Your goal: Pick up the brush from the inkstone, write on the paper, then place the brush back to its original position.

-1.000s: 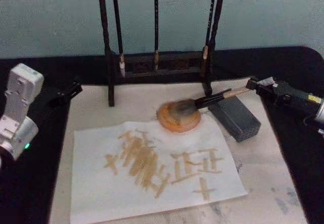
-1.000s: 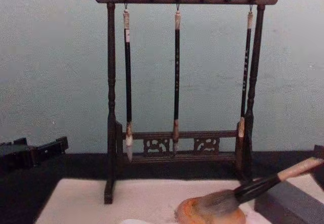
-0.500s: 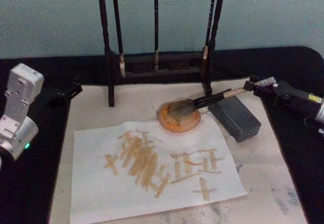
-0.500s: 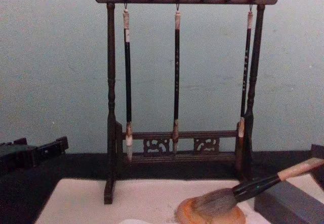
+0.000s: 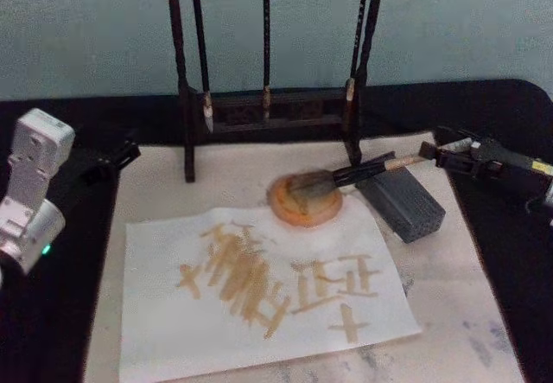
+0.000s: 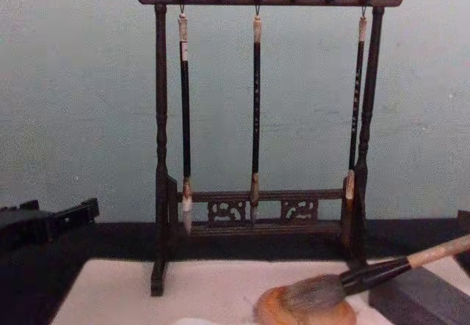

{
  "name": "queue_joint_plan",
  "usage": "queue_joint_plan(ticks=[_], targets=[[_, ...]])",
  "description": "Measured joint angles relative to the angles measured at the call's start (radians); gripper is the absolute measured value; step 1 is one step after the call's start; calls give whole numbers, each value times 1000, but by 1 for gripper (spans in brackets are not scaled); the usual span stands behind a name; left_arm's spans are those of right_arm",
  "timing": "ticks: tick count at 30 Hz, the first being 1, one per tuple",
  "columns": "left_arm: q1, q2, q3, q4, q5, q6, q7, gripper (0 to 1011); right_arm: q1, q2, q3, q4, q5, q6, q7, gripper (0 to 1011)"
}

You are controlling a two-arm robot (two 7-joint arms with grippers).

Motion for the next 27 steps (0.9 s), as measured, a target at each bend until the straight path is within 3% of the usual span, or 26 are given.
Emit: queue_joint_plan(ticks=[3, 27], targets=[[0, 0, 0, 0, 0, 0, 0, 1000, -1, 7, -1, -10, -9, 1, -12, 1008], [0, 0, 0, 0, 0, 0, 0, 1002, -24, 45, 15, -37, -28, 0, -50, 1008]])
